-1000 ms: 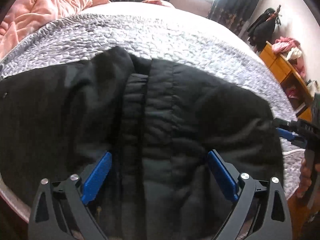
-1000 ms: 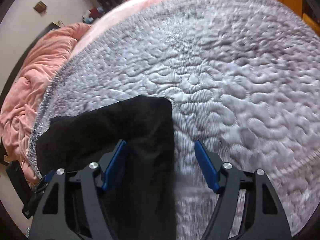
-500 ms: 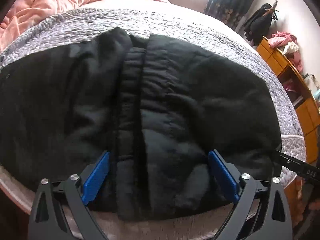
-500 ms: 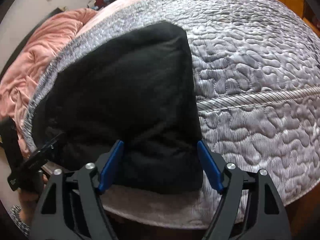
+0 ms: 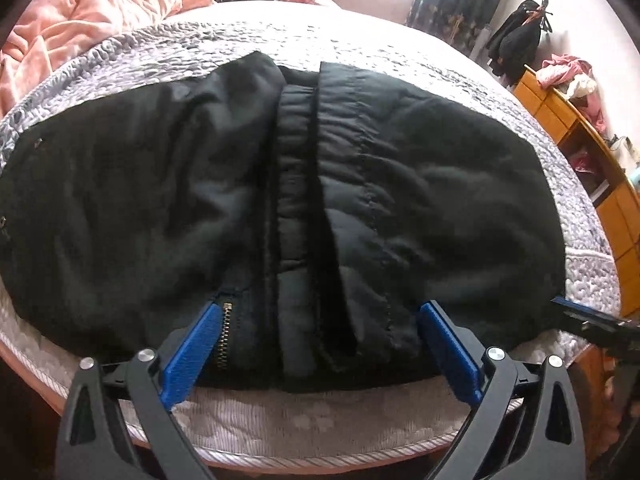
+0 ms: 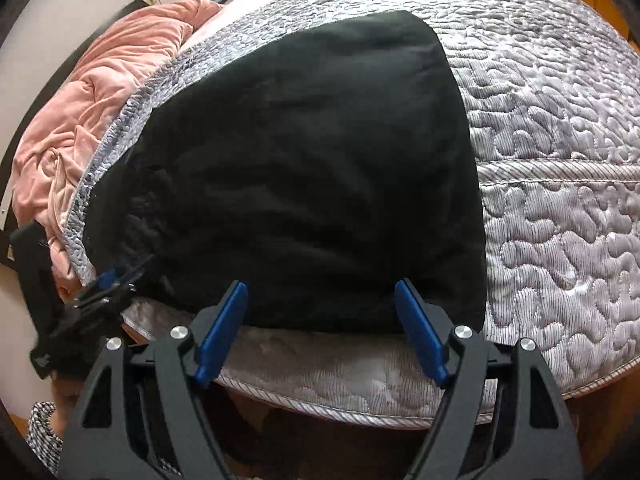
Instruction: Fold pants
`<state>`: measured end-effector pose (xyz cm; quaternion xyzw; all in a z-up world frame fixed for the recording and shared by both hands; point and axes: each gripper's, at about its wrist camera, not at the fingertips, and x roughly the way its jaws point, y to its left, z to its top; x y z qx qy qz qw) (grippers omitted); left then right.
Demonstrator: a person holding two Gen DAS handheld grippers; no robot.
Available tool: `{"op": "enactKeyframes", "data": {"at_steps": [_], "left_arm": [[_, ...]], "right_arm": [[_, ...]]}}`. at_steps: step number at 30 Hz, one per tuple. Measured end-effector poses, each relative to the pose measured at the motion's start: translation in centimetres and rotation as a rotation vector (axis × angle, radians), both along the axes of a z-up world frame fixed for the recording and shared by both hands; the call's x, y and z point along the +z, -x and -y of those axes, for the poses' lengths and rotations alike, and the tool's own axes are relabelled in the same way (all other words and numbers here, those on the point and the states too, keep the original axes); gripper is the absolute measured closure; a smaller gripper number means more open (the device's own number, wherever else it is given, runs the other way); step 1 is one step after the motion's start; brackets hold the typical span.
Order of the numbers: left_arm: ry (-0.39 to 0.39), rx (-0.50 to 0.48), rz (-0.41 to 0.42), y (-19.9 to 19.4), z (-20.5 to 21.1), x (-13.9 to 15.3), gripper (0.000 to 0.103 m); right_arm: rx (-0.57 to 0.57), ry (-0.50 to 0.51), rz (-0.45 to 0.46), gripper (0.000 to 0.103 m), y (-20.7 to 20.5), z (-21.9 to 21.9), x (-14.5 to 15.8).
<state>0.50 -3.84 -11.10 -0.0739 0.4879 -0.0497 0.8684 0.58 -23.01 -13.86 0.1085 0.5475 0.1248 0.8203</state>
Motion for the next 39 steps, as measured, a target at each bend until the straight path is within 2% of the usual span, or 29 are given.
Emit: {"op": "enactKeyframes", "data": {"at_steps": [2, 6, 9, 13, 17, 20, 22, 28, 32, 36, 37, 39], "left_arm": [[0.019, 0.003, 0.022, 0.5, -0.2, 1.1, 0.006], [0.043, 0.035, 0.067, 2.0, -2.7, 3.0, 0.006], [0.072, 0.103, 0.056, 3.2, -6.1, 3.5, 0.006], [0.15, 0.262, 0.024, 4.7, -13.1, 3.0, 0.006], [0.296, 0.448, 0.001, 5.5, -20.7, 2.5, 0.006], [0.36, 0.534, -0.019, 5.7, -24.6, 1.8, 0.006], [0.388, 0.594, -0.043, 5.7, -27.0, 1.2, 0.006], [0.525, 0.677, -0.085, 5.1, -31.0, -1.4, 0.006], [0.611, 0.703, -0.083, 5.1, -31.8, -3.1, 0.006], [0.699, 0.698, -0.038, 4.7, -31.4, -3.0, 0.006], [0.756, 0.672, -0.028, 4.2, -31.1, -3.1, 0.006], [0.805, 0.635, -0.031, 3.3, -30.4, -3.3, 0.006]], "right_arm": [[0.004, 0.012, 0.021, 0.026, 0.7, -0.4, 1.1], [0.017, -0.06, 0.065, 0.023, 0.9, -1.2, 3.2], [0.075, -0.081, 0.08, 0.023, 0.7, -3.3, 3.9], [0.142, -0.083, 0.06, 0.023, -0.5, -6.8, 3.5], [0.165, -0.09, 0.03, 0.023, -1.7, -9.0, 2.7], [0.171, -0.078, 0.021, 0.023, -2.5, -9.9, 2.2], [0.178, -0.069, 0.001, 0.019, -3.1, -10.3, 1.5], [0.174, -0.095, -0.01, 0.018, -3.2, -9.3, 0.3], [0.179, -0.099, -0.009, 0.018, -3.1, -8.7, -0.1], [0.186, -0.087, -0.005, 0.015, -3.1, -8.8, -0.3], [0.186, -0.085, -0.004, 0.014, -3.1, -9.0, -0.4], [0.187, -0.076, -0.001, 0.014, -3.1, -9.2, -0.5]]}}
